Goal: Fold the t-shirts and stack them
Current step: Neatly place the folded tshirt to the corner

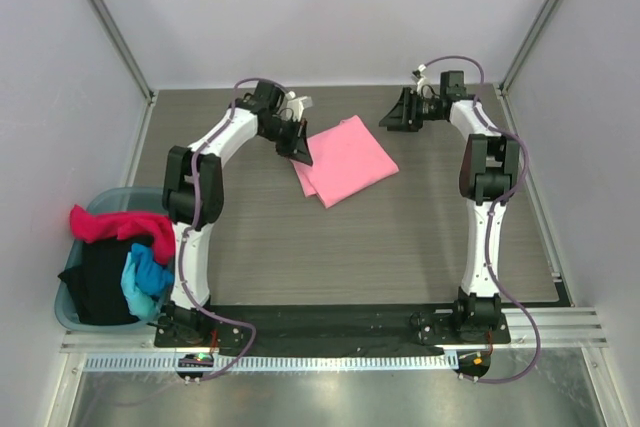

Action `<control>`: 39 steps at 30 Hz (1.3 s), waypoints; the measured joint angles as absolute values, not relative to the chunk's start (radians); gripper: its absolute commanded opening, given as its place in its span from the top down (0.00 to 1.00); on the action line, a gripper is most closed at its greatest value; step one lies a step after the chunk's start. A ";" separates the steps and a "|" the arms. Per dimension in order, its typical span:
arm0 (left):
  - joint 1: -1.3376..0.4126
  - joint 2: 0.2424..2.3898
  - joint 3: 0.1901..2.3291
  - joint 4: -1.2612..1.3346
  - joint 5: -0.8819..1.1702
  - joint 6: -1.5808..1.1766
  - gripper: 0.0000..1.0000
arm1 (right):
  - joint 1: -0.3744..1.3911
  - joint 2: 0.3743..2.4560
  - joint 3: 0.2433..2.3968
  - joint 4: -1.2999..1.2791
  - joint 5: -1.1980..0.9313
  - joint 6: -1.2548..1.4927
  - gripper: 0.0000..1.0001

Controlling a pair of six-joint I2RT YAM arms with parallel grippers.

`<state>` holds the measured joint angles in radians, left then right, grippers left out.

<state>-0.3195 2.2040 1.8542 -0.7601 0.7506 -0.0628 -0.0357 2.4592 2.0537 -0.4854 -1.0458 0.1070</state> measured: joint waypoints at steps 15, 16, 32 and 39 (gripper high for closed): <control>-0.283 2.201 1.787 -0.783 0.706 -0.036 1.00 | -0.010 2.557 2.111 -0.657 -1.050 -0.035 0.37; -0.279 2.201 1.784 -0.784 0.698 -0.035 1.00 | -0.008 2.558 2.113 -0.664 -1.051 -0.042 0.37; -0.260 2.198 1.784 -0.799 0.572 0.028 1.00 | 0.060 2.606 2.154 -0.761 -1.030 -0.116 0.99; -0.256 2.187 1.784 -0.809 0.538 0.052 1.00 | 0.022 2.606 2.172 -0.728 -0.980 -0.054 0.99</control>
<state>-0.2562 2.1872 1.7836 -0.8089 0.5377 0.0525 0.0219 2.6057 2.1719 -0.7284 -0.9802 -0.0544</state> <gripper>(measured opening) 0.003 0.055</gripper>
